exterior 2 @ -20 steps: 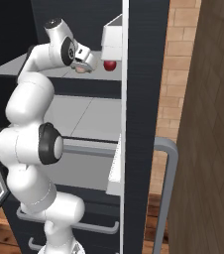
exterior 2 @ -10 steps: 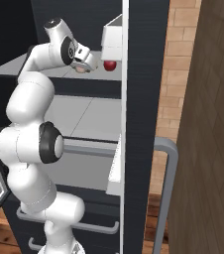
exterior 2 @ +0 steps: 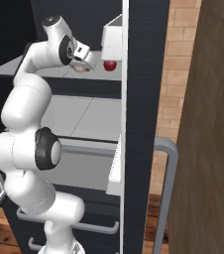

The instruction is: Open the fridge, remove the apple, garlic, and steak, and place them on any counter.

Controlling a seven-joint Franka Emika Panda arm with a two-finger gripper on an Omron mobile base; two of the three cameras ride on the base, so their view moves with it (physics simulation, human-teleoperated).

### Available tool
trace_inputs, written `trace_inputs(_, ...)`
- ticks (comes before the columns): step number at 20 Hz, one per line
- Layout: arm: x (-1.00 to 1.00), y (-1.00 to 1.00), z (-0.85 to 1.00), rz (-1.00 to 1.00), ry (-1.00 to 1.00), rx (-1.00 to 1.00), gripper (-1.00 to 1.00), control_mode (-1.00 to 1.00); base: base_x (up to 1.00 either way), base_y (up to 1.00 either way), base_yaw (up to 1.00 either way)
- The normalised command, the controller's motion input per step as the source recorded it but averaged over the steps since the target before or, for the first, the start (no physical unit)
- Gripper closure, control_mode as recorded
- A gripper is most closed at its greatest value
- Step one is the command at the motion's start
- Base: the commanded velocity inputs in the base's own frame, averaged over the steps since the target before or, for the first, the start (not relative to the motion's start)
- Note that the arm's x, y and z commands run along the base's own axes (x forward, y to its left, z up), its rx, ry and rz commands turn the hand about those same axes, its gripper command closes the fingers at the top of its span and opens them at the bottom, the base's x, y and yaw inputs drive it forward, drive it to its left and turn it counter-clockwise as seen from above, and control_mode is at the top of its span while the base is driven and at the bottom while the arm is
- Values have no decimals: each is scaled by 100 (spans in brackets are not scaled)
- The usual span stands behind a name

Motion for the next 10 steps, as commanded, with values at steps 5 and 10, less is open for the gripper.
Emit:
trace_inputs(5,-98,-5,0,29,-25,-1,100,-100,0,0,0)
trace_inputs(10,-100,-7,0,29,-20,-6,100,-100,0,0,0)
